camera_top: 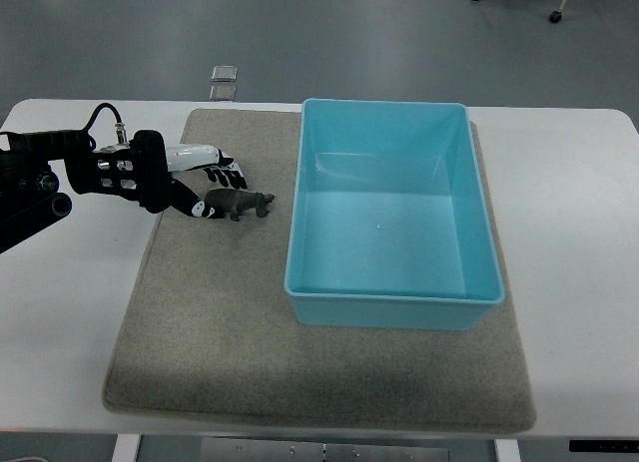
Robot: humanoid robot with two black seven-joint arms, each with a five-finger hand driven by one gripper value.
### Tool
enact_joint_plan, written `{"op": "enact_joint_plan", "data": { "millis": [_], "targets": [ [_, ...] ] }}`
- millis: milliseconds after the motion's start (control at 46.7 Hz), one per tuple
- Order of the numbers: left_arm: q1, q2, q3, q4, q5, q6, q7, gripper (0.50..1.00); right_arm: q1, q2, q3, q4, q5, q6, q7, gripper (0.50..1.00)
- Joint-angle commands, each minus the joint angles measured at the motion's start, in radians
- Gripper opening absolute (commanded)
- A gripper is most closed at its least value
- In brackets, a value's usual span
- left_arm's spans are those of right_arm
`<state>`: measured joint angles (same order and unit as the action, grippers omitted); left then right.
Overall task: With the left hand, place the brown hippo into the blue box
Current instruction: 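Close the left hand fingers around the brown hippo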
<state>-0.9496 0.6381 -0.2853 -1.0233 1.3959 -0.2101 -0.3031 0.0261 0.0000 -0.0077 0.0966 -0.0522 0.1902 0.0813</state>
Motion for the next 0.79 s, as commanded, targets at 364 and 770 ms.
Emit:
{"op": "enact_joint_plan", "data": {
  "millis": [364,770],
  "targets": [
    [0.002,-0.026,0.000,0.003,0.038,0.000,0.001,0.591,0.000,0.000,0.000,0.000,0.000,0.000,0.000,0.936],
    [-0.003,-0.020,0.000,0.005,0.043,0.008,0.001,0.500,0.000,0.000,0.000,0.000,0.000,0.000,0.000,0.936]
  ]
}}
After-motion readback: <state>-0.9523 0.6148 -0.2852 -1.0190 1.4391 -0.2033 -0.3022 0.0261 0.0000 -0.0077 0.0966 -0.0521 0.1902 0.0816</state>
